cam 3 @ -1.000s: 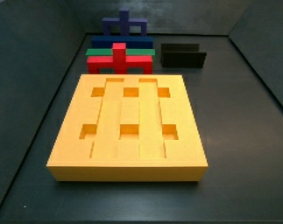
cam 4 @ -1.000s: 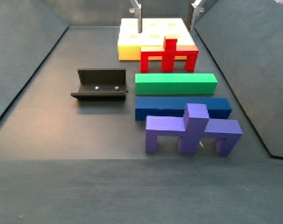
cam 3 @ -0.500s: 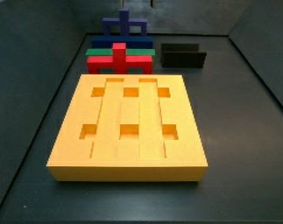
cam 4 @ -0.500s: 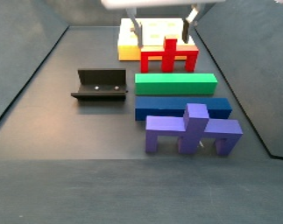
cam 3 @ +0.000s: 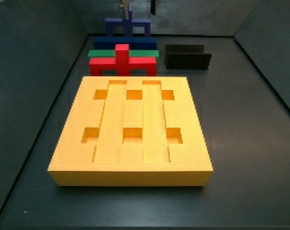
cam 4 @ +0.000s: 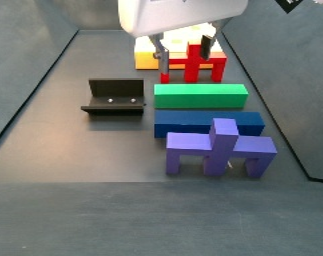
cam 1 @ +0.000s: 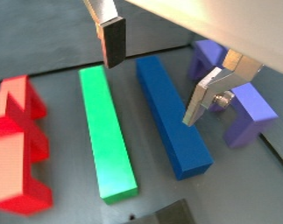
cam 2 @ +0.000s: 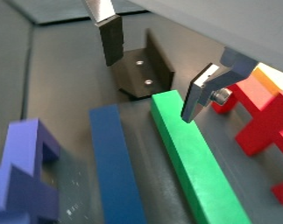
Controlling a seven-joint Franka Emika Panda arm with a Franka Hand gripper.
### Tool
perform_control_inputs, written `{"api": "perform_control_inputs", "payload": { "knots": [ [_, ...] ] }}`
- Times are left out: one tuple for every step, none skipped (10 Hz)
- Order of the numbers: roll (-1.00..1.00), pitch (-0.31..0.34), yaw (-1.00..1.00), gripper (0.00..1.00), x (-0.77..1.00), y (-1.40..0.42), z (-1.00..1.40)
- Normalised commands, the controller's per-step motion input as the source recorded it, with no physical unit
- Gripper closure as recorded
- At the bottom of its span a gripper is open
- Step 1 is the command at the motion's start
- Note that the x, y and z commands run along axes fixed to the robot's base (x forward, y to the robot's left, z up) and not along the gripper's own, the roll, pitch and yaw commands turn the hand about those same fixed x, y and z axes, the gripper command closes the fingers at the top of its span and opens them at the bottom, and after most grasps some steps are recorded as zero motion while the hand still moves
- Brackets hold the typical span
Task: Pick up the green object. Move up. Move to above the board. Insert the green object.
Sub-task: Pick up the green object.
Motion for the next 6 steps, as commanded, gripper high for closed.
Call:
{"api": "perform_control_inputs", "payload": {
  "knots": [
    [0.03, -0.076, 0.97, 0.0, 0.0, -0.13, -0.03],
    [0.15, 0.027, 0.37, 0.0, 0.33, -0.33, 0.0],
    [0.0, 0.0, -0.59, 0.0, 0.01, -0.13, -0.07],
    [-0.04, -0.017, -1.0, 0.0, 0.0, -0.02, -0.09],
    [-0.05, 0.0, -1.0, 0.0, 0.0, 0.0, -0.05],
    [-0.02, 0.0, -1.0, 0.0, 0.0, 0.0, -0.05]
  ]
}}
